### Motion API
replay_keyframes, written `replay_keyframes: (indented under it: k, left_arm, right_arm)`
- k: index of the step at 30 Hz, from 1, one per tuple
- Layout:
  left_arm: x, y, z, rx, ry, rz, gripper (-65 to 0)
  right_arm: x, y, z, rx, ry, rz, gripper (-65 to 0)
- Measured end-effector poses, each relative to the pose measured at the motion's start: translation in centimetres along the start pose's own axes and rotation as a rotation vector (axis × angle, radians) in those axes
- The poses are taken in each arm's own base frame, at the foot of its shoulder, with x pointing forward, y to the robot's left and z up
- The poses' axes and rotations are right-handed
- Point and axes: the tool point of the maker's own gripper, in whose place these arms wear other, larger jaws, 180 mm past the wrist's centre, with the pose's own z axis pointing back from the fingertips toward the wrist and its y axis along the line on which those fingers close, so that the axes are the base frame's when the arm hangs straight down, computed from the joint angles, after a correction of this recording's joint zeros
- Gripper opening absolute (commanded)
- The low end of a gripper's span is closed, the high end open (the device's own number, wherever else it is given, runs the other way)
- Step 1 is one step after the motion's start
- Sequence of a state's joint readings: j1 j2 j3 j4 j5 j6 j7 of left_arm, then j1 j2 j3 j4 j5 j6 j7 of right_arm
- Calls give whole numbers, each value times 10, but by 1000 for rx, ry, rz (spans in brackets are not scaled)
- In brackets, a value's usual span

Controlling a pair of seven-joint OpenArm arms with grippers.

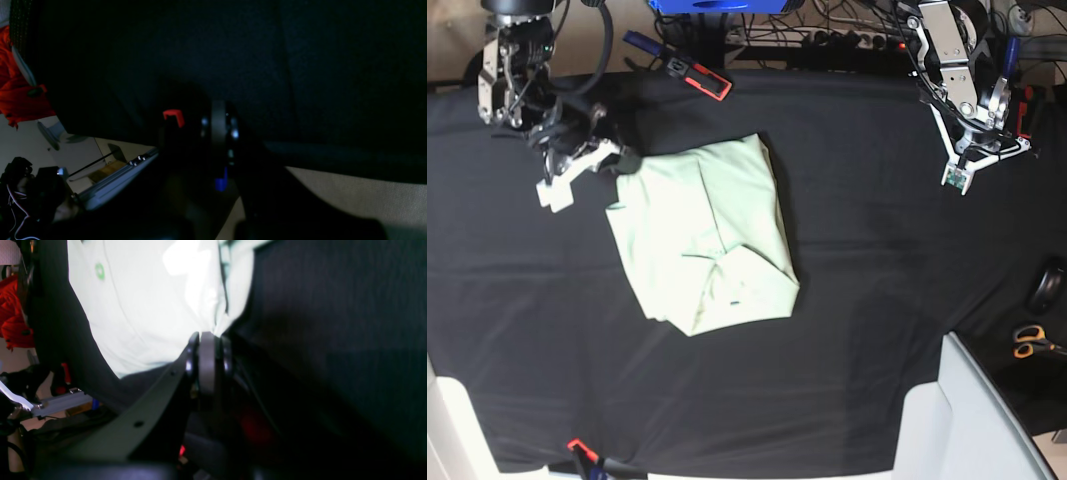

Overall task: Fold the T-shirt properly
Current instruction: 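Push the shirt's side edge with the right gripper to square the fold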

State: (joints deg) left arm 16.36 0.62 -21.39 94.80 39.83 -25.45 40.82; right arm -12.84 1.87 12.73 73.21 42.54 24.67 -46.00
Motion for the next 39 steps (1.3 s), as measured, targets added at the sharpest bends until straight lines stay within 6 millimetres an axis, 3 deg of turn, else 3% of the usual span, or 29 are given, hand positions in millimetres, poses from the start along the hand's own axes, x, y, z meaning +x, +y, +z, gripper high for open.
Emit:
replay_keyframes:
  k: [15, 29, 31, 36, 39]
  left_arm:
    - [-1, 0, 0, 2, 3, -3, -650]
    - [-2, -1, 0, -1, 5, -4, -650]
    - [-2, -1, 0, -1, 4, -4, -650]
    - [-2, -1, 0, -1, 4, -4, -650]
    - [-2, -1, 0, -2, 4, -2, -650]
  right_arm:
    - [-42, 4, 1, 14, 78, -56, -647]
    - [-42, 10, 13, 7, 69, -14, -634]
    - [-42, 10, 13, 7, 70, -14, -575]
    - [-49, 13, 14, 22, 111, -16, -270]
    - [-44, 16, 19, 16, 89, 9, -223]
